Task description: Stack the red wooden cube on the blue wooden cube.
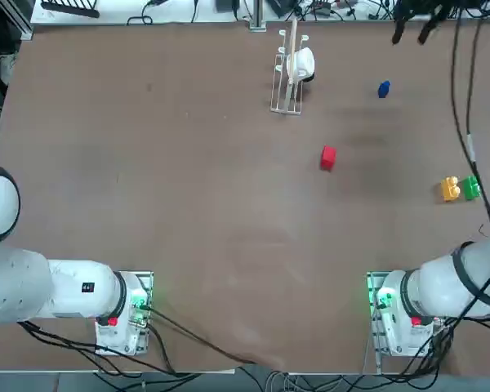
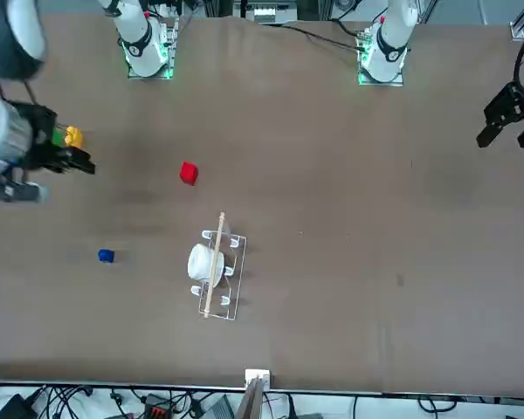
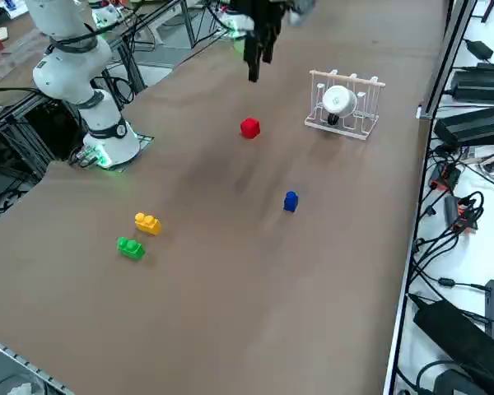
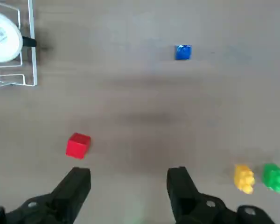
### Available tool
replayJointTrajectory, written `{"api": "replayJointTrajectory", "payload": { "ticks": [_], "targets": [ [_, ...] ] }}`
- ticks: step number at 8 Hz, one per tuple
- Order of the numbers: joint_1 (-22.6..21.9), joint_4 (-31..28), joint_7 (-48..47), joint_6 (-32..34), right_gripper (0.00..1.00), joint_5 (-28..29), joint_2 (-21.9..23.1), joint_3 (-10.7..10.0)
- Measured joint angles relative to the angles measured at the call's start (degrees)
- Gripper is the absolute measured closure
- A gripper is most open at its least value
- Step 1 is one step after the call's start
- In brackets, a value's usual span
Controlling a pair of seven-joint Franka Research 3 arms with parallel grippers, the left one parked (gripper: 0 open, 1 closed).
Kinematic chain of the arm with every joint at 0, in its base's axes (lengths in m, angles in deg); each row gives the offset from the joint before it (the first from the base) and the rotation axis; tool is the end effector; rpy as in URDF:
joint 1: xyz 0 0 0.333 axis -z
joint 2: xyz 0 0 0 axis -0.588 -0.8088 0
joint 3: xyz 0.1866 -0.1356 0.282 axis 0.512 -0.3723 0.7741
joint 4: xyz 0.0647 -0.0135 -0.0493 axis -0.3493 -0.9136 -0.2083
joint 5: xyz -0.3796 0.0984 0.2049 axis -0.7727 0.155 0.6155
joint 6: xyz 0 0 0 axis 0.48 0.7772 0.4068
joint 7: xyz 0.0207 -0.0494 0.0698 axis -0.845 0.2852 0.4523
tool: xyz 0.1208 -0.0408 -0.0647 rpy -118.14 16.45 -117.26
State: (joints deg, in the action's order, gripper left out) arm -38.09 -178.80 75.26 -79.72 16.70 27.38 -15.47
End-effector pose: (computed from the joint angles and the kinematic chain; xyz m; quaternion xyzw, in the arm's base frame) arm 0.6577 0.0659 0.5072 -0.9964 0.0038 0.0847 0.0062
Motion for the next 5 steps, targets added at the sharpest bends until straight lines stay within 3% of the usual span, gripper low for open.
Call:
{"api": "replayJointTrajectory", "payload": {
  "ticks": [2,5],
  "targets": [
    [-1.85,-9.08,-3.15,-11.68,0.00,0.01,-0.56,1.49],
    [-3.24,-23.92,-14.32,-30.22,0.00,-0.01,-0.44,8.11]
  ]
}}
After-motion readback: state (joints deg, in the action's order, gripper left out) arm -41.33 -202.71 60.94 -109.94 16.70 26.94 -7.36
